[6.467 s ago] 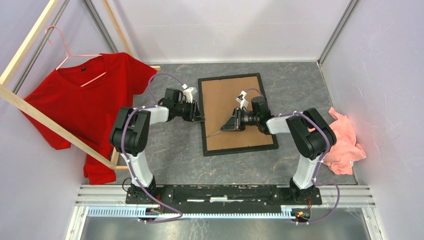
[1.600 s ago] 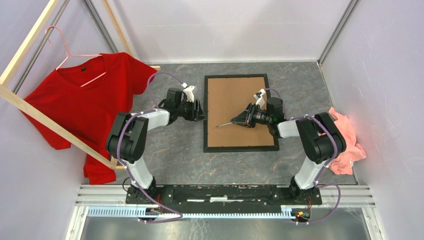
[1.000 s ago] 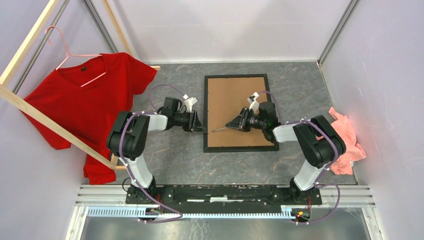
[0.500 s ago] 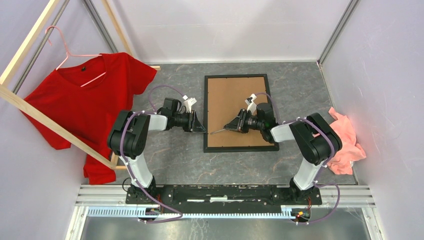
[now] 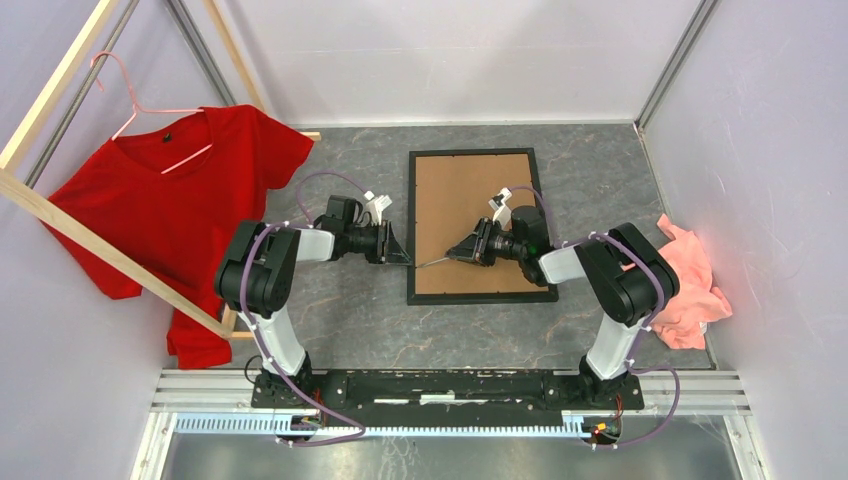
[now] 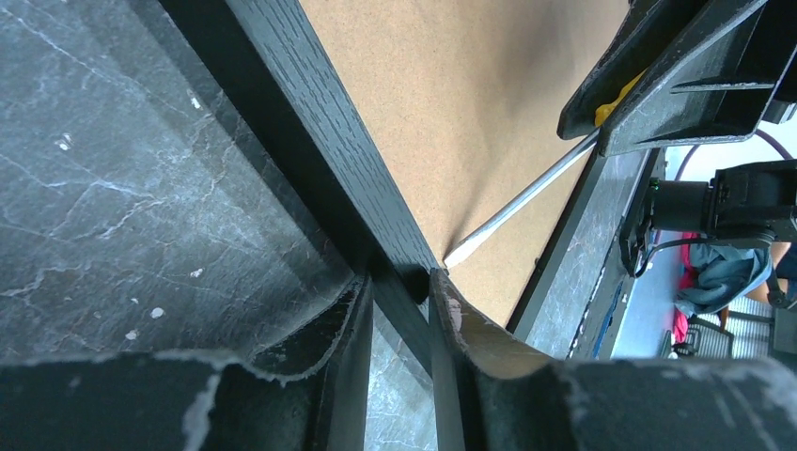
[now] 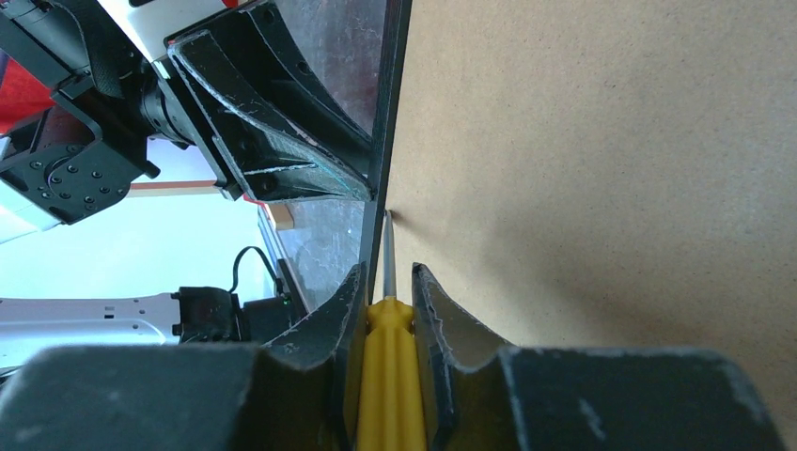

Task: Take the photo out of the frame
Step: Release the photo frame item from the photo frame.

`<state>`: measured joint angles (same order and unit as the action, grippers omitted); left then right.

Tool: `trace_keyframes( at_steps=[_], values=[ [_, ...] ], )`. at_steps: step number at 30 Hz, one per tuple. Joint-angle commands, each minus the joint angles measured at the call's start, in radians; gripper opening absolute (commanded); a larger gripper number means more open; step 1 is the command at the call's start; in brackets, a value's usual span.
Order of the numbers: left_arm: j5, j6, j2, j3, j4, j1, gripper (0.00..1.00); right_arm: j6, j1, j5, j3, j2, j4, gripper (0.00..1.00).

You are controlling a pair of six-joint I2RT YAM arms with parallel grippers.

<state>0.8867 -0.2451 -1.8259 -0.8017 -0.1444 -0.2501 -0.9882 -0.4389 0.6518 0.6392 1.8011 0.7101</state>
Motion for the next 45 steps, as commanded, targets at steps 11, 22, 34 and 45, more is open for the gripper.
trace_keyframes(
  at_steps=[11, 22, 34, 45],
  values=[
    [-0.022, -0.042, 0.017, 0.016, -0.069, -0.041, 0.31, -0.004, -0.016, -0.002, 0.025, 0.033, 0.019, 0.00],
    [-0.048, -0.049, 0.019, 0.014, -0.070, -0.067, 0.29, 0.020, -0.046, -0.016, 0.047, 0.059, 0.003, 0.00],
    [-0.115, -0.040, 0.031, 0.011, -0.037, -0.080, 0.25, 0.182, -0.081, -0.155, 0.169, -0.005, -0.285, 0.00],
    [-0.171, -0.030, 0.023, -0.007, -0.003, -0.101, 0.23, 0.196, -0.133, -0.220, 0.160, -0.082, -0.385, 0.00]
  ],
)
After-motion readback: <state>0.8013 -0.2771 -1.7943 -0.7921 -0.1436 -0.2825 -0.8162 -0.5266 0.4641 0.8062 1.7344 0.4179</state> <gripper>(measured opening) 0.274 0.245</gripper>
